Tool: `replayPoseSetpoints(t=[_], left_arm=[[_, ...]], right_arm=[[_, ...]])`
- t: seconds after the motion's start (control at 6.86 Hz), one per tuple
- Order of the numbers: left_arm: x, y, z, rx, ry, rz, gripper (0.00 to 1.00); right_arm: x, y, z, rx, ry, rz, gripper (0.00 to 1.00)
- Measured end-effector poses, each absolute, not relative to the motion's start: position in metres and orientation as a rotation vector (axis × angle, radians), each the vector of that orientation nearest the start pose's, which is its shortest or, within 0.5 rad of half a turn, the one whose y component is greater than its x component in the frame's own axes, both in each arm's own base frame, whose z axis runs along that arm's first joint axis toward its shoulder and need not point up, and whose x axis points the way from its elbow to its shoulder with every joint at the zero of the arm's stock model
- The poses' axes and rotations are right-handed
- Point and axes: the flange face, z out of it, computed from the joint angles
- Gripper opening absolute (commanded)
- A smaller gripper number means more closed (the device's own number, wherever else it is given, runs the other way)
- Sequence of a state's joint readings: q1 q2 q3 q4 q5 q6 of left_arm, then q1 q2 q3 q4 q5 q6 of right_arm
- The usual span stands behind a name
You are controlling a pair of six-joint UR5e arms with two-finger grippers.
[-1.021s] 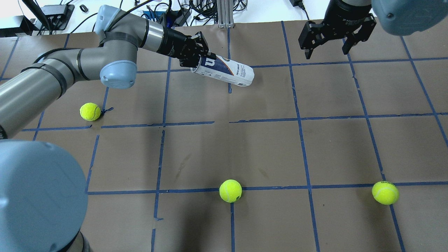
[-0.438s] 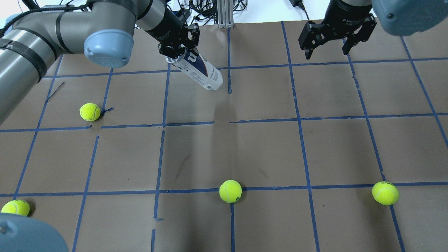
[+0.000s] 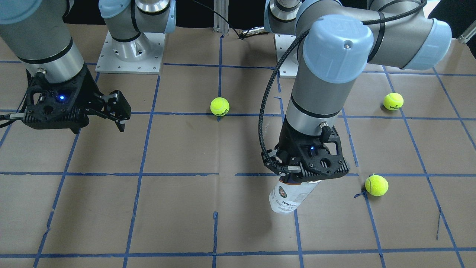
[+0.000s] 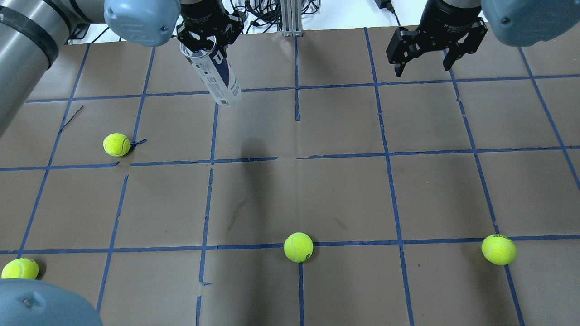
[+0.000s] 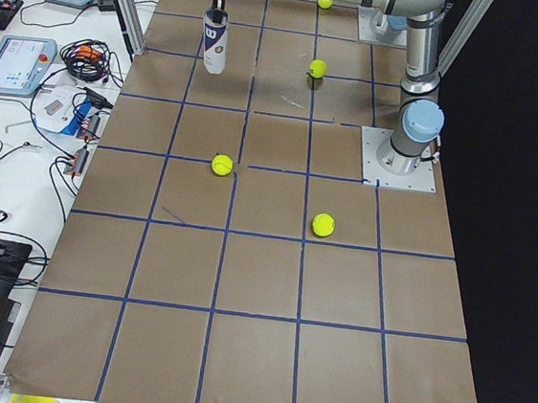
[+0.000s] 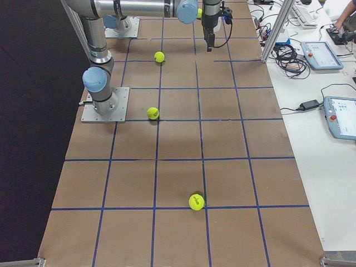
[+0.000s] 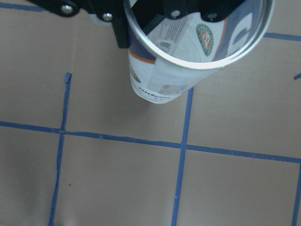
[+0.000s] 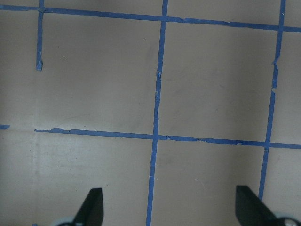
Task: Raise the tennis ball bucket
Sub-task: 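Lift and rotate the can upright with the left gripper, then lower the upright can onto the table with the left gripper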
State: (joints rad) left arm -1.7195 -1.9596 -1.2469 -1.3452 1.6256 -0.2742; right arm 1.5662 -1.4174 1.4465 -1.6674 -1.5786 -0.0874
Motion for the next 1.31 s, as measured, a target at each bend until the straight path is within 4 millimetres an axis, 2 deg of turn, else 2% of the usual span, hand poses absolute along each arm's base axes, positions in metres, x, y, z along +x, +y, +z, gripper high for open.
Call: replayPoseSetpoints(t=[0.29, 0.58, 0.73, 1.02, 1.31], left_arm=[[-0.225, -0.634, 0.451, -0.087, 3.032, -0.197, 0.0], [-0.246, -0.63, 0.442, 0.024, 2.94, -0.172, 0.0], [-0.258, -0.63, 0.433, 0.052, 2.893, -0.193, 0.0], [-0.27, -0.636, 0.411, 0.109, 2.862, -0.174, 0.0], [-0.278, -0.651, 0.393, 0.112, 2.883, -0.254, 0.0]], right_arm=[[0.13, -0.564, 0.479, -0.131, 3.148, -0.106, 1.0], [0.131, -0.564, 0.48, -0.132, 3.148, -0.109, 1.0], [0.131, -0.564, 0.48, -0.132, 3.148, -0.11, 1.0], [0.131, -0.564, 0.48, -0.132, 3.148, -0.11, 1.0], [0.131, -0.564, 0.482, -0.13, 3.148, -0.115, 1.0]])
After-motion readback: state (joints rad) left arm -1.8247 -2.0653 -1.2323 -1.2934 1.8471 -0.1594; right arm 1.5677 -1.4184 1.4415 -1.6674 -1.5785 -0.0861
